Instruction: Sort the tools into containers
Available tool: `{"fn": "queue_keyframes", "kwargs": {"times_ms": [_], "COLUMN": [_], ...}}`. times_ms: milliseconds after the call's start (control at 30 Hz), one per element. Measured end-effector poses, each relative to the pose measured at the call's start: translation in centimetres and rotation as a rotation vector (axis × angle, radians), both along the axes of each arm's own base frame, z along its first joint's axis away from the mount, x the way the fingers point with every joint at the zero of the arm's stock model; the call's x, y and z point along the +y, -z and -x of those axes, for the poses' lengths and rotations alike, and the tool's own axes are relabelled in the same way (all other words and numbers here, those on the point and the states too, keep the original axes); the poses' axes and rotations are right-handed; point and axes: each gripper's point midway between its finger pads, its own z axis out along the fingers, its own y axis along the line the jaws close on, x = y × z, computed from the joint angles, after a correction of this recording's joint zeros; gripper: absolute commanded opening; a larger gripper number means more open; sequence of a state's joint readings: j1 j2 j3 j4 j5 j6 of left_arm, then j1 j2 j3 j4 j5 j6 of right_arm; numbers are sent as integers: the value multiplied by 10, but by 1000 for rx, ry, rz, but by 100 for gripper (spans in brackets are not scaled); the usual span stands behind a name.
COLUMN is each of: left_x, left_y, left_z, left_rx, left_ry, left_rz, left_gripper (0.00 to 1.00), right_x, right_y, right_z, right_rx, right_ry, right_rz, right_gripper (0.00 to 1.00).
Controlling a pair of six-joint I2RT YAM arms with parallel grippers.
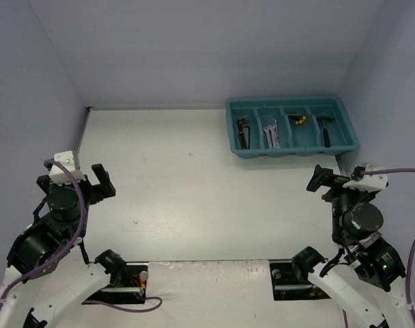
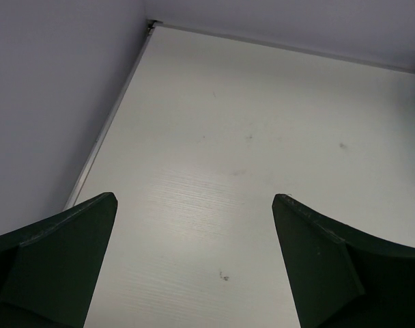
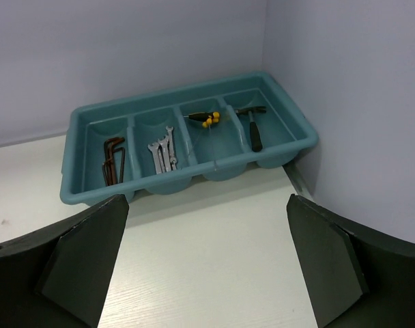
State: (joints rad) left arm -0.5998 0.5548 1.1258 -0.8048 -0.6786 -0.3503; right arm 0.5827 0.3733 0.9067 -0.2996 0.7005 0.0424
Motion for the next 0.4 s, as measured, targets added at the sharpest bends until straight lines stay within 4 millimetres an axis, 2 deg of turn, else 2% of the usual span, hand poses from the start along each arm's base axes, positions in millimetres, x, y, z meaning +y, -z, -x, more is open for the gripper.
{"fn": "queue_keyframes", "kwargs": {"times_ms": [167,400], "left_x": [3,1], "left_y": [16,25], "left_z": [-1,-3], "left_rx": [51,76], "left_ry": [-27,-35], "left_rz": [-32,-32], "left_gripper": [97,97], "right_x": [3,5], "right_y": [11,19], "right_z": [-4,-6], "right_rx": [20,34], "right_ry": [8,9], "right_rz": [-14,-22], "right_gripper": [100,100]}}
